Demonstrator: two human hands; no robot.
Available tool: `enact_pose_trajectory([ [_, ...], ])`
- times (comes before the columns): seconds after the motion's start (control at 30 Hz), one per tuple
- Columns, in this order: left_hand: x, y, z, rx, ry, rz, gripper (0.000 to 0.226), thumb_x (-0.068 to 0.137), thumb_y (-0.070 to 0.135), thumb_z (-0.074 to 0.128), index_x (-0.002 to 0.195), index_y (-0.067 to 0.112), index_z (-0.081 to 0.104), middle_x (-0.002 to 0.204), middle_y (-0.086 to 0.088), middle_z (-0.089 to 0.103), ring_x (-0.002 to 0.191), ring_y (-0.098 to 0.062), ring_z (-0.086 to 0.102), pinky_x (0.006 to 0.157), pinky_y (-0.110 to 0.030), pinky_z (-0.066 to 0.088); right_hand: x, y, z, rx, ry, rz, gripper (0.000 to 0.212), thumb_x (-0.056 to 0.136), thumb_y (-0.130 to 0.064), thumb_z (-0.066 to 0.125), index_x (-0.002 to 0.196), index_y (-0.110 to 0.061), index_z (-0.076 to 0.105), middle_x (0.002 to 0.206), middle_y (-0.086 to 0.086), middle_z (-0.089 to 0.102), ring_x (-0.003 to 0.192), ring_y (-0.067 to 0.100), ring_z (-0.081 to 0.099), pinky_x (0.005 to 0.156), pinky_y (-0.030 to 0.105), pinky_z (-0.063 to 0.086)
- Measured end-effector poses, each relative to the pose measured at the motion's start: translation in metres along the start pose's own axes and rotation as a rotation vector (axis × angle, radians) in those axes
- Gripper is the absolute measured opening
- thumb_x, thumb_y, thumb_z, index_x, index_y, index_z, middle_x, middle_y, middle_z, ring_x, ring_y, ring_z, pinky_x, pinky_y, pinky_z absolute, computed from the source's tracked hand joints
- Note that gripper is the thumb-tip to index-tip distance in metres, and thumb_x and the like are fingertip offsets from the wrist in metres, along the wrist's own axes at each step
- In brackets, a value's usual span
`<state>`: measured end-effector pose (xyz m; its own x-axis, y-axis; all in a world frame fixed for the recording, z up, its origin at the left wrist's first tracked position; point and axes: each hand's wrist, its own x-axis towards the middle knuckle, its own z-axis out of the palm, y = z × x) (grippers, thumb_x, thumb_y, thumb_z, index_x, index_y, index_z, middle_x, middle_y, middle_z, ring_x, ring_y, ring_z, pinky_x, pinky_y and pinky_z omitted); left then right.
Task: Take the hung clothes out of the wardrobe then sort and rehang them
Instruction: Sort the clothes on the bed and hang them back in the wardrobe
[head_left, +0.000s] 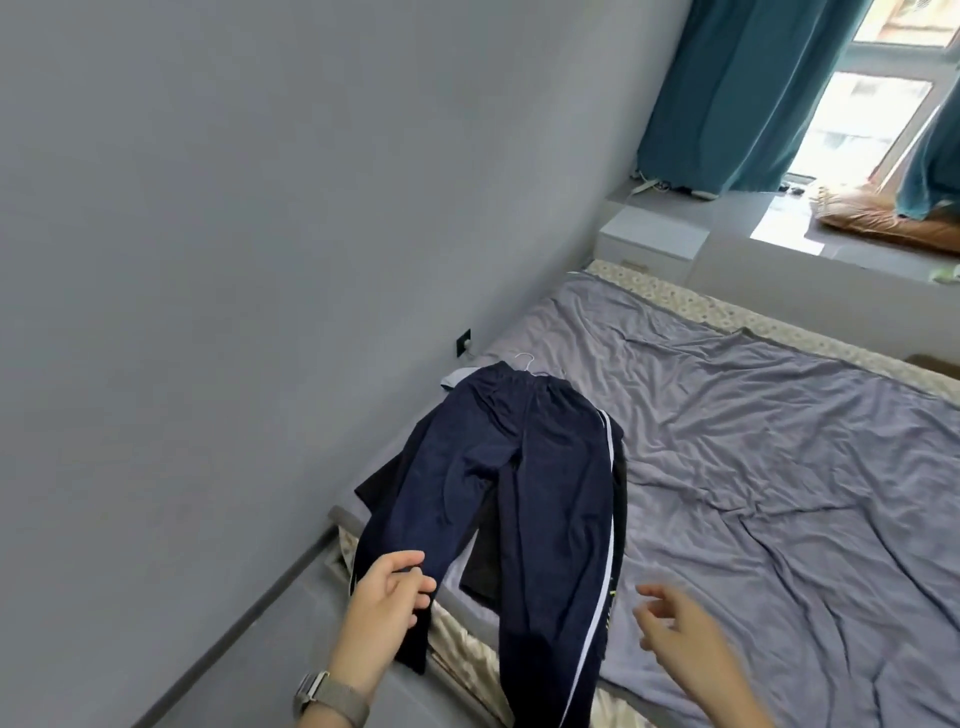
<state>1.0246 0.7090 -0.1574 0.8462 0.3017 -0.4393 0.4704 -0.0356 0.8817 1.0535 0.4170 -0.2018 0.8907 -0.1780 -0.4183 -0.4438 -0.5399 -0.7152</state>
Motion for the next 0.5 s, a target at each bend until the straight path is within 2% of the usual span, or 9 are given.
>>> enact_pose_trajectory([
  [0.07,0.033,0.016,0.012,0.011,-0.006,0.005,0.018,0.095,0.010,0.045,0.100,0.021,0.059,0.087,-0.004,0.068,0.077,-0.015,0.061,0.066,-0.024,0.047,0.033,-0.016,0.001,0.002,0.012,-0.012,0.014,0.088,-0.012,0.060,0.096,-0.024,0.061,0.085,-0.003,0.066,0.069,0.019,0.068,0.065,0.031,0.052],
  [0.27,0.125,0.063,0.051,0.090,-0.089,0.032,0.020,0.095,0.012,0.046,0.100,0.026,0.059,0.087,-0.001,0.069,0.081,-0.013,0.063,0.070,-0.024,0.049,0.129,-0.061,0.001,0.011,0.030,-0.032,0.019,0.087,-0.014,0.057,0.103,-0.024,0.062,0.083,-0.003,0.067,0.074,0.019,0.067,0.079,0.039,0.054],
  [0.4,0.192,0.075,0.070,0.139,-0.086,0.054,0.022,0.094,0.012,0.047,0.099,0.030,0.060,0.087,0.001,0.069,0.085,-0.013,0.063,0.077,-0.027,0.051,0.188,-0.066,0.012,-0.041,0.006,-0.023,0.024,0.085,-0.012,0.061,0.105,-0.024,0.060,0.086,-0.006,0.067,0.076,0.010,0.064,0.076,0.024,0.048],
  [0.5,0.252,0.065,0.089,0.170,-0.081,0.055,0.023,0.090,0.010,0.052,0.093,0.031,0.063,0.078,0.003,0.070,0.079,-0.014,0.064,0.080,-0.031,0.051,0.245,-0.061,0.033,-0.122,0.003,-0.012,0.042,0.077,-0.012,0.066,0.090,-0.050,0.055,0.091,-0.008,0.065,0.064,0.005,0.060,0.074,0.015,0.047],
])
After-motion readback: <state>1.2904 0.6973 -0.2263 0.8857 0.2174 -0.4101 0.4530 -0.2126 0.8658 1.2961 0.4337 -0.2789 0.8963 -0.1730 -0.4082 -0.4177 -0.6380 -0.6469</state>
